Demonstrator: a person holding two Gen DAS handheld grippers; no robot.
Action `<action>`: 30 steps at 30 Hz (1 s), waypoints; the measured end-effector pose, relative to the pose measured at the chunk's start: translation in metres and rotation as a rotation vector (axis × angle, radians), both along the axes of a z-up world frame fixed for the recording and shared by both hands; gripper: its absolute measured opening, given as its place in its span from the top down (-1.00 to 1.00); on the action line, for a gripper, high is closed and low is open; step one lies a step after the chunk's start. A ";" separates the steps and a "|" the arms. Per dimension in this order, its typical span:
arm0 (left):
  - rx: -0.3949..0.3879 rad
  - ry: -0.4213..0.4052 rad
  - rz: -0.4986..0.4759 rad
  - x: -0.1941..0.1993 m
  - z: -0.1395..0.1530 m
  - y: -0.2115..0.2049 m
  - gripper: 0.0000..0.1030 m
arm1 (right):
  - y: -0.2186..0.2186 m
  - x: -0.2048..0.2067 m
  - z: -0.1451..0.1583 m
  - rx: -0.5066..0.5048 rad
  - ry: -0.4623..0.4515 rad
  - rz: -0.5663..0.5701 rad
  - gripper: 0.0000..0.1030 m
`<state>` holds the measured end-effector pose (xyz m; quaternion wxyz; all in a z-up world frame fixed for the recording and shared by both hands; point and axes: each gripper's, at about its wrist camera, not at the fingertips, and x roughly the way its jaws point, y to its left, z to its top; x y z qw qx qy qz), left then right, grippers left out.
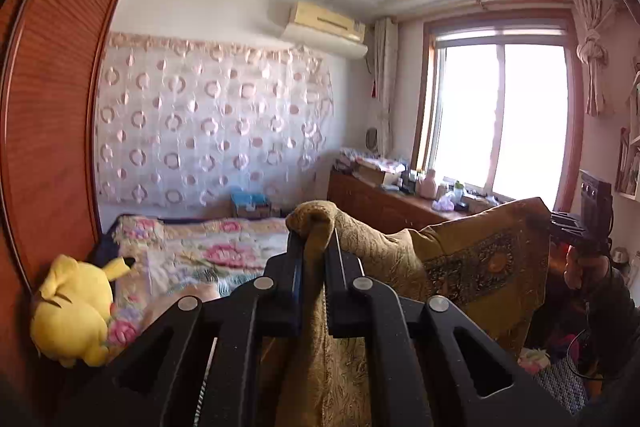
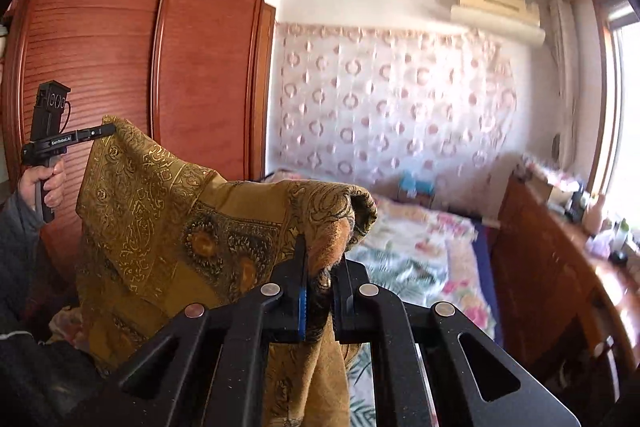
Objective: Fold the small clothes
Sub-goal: 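Lift the gold shirt high with both tools and shake it out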
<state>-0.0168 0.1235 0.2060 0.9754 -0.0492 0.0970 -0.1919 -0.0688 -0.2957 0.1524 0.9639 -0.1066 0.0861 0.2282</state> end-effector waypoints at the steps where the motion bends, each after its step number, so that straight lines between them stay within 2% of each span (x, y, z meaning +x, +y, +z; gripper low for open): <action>1: 0.001 -0.016 0.007 -0.003 0.010 0.002 0.82 | 0.000 -0.006 0.013 -0.009 -0.023 -0.006 0.84; 10: 0.012 -0.153 0.045 -0.044 0.073 0.019 0.82 | 0.003 -0.062 0.096 -0.043 -0.164 -0.026 0.84; 14: -0.008 -0.201 0.043 -0.063 0.097 0.027 0.82 | 0.000 -0.082 0.119 -0.034 -0.210 -0.023 0.84; 18: 0.027 -0.244 0.075 -0.076 0.115 0.024 0.82 | -0.008 -0.098 0.137 -0.030 -0.253 -0.025 0.84; 23: 0.032 -0.259 0.090 -0.071 0.124 0.025 0.82 | -0.013 -0.100 0.136 -0.028 -0.260 -0.033 0.84; 25: 0.042 -0.265 0.098 -0.071 0.125 0.023 0.82 | -0.009 -0.109 0.117 -0.028 -0.265 -0.030 0.84; 27: 0.046 -0.253 0.099 -0.066 0.121 0.022 0.82 | 0.004 -0.100 0.102 -0.035 -0.261 -0.028 0.84; 30: 0.050 -0.213 0.107 -0.047 0.099 0.023 0.82 | 0.005 -0.090 0.085 -0.045 -0.236 -0.026 0.84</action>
